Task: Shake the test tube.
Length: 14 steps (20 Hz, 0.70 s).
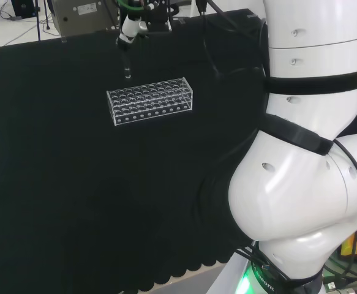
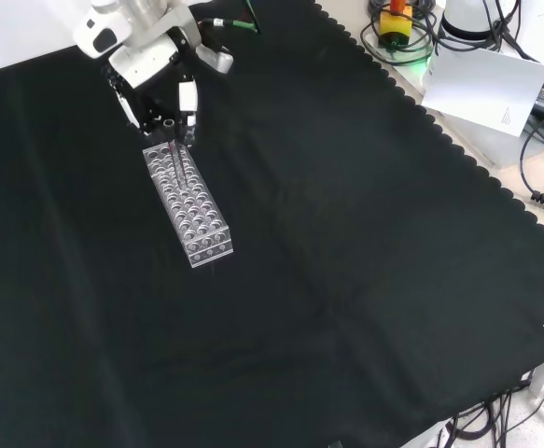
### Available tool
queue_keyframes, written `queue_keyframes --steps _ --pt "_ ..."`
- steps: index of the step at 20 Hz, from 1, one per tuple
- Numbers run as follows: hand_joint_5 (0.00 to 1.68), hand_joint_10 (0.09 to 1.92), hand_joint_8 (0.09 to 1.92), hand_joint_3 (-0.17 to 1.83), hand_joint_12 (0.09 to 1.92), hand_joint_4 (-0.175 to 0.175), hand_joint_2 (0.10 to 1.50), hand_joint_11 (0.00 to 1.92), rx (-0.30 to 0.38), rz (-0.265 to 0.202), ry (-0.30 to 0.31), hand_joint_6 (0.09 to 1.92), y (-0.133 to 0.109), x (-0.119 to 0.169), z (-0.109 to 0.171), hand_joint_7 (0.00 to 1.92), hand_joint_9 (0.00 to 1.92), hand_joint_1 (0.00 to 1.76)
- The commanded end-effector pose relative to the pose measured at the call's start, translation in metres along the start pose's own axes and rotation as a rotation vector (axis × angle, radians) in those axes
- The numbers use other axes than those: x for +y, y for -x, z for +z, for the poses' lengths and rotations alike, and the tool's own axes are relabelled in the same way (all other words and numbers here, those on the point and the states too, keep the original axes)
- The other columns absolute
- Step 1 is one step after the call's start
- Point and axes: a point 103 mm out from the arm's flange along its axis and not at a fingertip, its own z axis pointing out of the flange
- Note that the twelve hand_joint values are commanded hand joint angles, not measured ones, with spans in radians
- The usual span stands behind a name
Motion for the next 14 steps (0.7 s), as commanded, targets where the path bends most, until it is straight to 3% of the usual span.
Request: queue_keyframes --steps 1,9,14 --pt "1.48 0.17 0.38 0.68 0.68 -0.175 0.58 1.58 0.0 -0.017 0.026 0.28 -0.004 -0.012 -0.018 1.82 1.85 1.24" --pt "1.48 0.16 0.38 0.69 0.68 -0.175 0.58 1.58 0.034 -0.034 0.027 0.28 -0.017 -0.021 -0.02 1.82 1.85 1.24" --pt "1.48 0.16 0.38 0.69 0.67 -0.175 0.58 1.58 0.046 -0.084 0.028 0.28 -0.044 -0.022 -0.018 1.82 1.85 1.24"
